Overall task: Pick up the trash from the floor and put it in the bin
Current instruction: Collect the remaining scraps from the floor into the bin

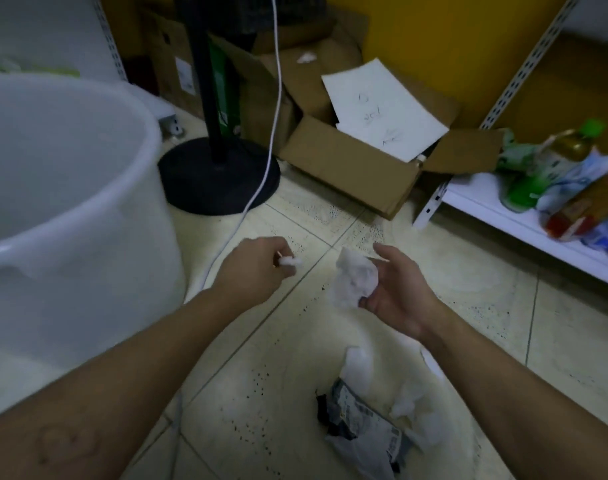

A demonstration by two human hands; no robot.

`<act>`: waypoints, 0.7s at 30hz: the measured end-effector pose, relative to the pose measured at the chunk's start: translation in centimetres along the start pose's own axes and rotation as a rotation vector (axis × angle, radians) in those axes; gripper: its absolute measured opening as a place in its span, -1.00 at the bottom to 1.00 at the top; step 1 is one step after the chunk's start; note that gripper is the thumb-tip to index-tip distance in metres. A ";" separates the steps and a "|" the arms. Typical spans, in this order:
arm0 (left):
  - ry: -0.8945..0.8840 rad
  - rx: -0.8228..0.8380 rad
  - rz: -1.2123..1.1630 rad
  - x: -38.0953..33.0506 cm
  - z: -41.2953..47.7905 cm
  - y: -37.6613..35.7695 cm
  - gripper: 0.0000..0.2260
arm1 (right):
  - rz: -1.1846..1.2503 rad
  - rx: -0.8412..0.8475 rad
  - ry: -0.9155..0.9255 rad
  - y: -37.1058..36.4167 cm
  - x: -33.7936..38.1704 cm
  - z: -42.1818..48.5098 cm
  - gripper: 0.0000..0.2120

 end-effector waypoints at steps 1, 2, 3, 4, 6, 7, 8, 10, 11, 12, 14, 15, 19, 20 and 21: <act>-0.026 -0.023 -0.002 -1.0 1.0 1.6 -0.89 | -0.036 0.011 0.034 -0.9 1.7 -0.2 -0.63; -0.049 -0.044 -0.025 -2.1 2.0 3.4 -0.90 | -0.127 0.023 0.091 -2.1 3.6 -0.4 -0.70; -0.063 -0.051 -0.063 -3.0 2.9 4.9 -0.88 | -0.221 0.043 0.147 -3.2 5.1 -0.6 -0.77; -0.072 -0.059 -0.100 -3.9 3.7 6.3 -0.86 | -0.288 0.054 0.193 -4.2 6.6 -0.7 -0.80; -0.102 -0.116 -0.121 -5.4 5.4 10.0 -0.85 | -0.295 0.034 0.253 -6.5 9.7 -0.9 -0.73; -0.121 -0.155 -0.104 -5.8 6.3 11.9 -0.83 | -0.282 0.041 0.277 -7.8 11.2 -1.2 -0.71; -0.138 -0.188 -0.075 -6.1 7.2 13.8 -0.80 | -0.290 0.068 0.314 -9.4 12.6 -1.6 -0.74; -0.143 -0.224 -0.011 -5.8 8.4 17.2 -0.73 | -0.376 0.098 0.402 -12.5 14.6 -2.4 -0.83; -0.128 -0.225 0.014 -5.2 8.7 18.8 -0.70 | -0.412 0.089 0.447 -14.1 15.5 -2.7 -0.84; -0.113 -0.218 0.035 -4.5 8.8 20.1 -0.69 | -0.430 0.080 0.485 -15.6 16.1 -3.0 -0.84; -0.108 -0.214 0.089 -2.4 8.5 22.8 -0.69 | -0.475 0.091 0.541 -19.0 16.9 -3.5 -0.86; -0.099 -0.213 0.112 -1.2 8.2 23.9 -0.70 | -0.523 0.105 0.555 -20.7 17.0 -3.7 -0.86; -0.050 -0.164 0.168 3.2 7.3 27.3 -0.83 | -0.633 0.155 0.551 -26.7 15.6 -4.0 -0.86; -0.025 -0.151 0.138 4.2 7.1 28.2 -0.87 | -0.631 0.161 0.554 -28.1 15.1 -4.0 -0.83; 0.000 -0.149 0.091 5.0 7.0 28.9 -0.89 | -0.647 0.150 0.574 -29.3 14.6 -4.1 -0.80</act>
Point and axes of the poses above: each hand's wrist, its own z-axis towards the middle knuckle, its own y-axis out of the back of the hand, x = y × z, the point moved 6 cm from there along z, towards the middle knuckle, and after that the axes turned 13 degrees about -x, right-handed, at the moved point
